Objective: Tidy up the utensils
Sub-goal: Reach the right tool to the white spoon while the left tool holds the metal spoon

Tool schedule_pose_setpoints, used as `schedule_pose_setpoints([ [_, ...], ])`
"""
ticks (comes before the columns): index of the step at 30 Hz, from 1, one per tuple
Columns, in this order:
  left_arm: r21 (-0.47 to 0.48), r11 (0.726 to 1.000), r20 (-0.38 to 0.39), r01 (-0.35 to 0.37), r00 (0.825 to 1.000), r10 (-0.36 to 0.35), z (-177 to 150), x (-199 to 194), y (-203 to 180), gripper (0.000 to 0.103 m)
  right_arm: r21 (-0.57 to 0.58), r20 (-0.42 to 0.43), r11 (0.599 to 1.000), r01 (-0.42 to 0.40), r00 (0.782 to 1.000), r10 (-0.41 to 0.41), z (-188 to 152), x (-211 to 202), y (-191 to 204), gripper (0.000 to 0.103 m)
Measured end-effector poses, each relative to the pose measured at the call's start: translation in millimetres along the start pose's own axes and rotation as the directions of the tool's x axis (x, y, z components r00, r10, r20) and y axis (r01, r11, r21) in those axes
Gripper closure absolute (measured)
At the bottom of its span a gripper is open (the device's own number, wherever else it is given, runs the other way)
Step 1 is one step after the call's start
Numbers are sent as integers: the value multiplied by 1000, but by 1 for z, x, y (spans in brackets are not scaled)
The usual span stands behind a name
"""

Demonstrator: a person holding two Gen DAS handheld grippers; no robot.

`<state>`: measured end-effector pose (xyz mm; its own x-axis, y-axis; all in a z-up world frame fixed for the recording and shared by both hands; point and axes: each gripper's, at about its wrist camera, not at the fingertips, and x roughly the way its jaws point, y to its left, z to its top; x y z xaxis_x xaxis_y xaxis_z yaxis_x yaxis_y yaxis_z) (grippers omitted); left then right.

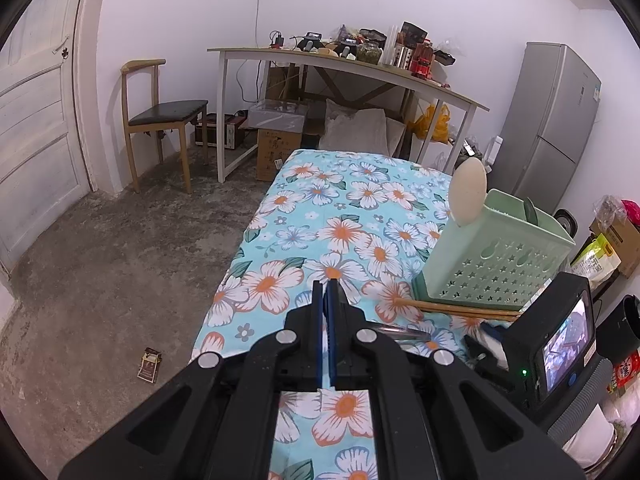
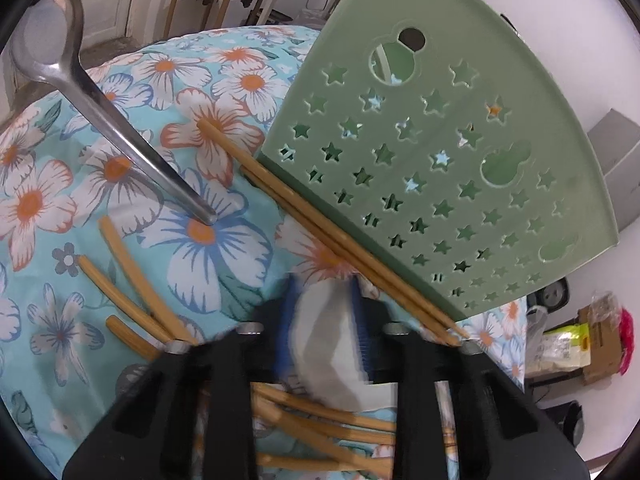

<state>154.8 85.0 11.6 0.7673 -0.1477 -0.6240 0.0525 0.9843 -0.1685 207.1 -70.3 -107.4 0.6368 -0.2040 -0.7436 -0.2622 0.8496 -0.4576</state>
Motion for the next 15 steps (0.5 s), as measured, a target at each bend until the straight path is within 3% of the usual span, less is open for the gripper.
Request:
schedule_pose_setpoints([
  [15,1,1000,6,-3,1000,3,-1,1,4,102,67,144,998,12,989,-22,3,-51,-31,102],
])
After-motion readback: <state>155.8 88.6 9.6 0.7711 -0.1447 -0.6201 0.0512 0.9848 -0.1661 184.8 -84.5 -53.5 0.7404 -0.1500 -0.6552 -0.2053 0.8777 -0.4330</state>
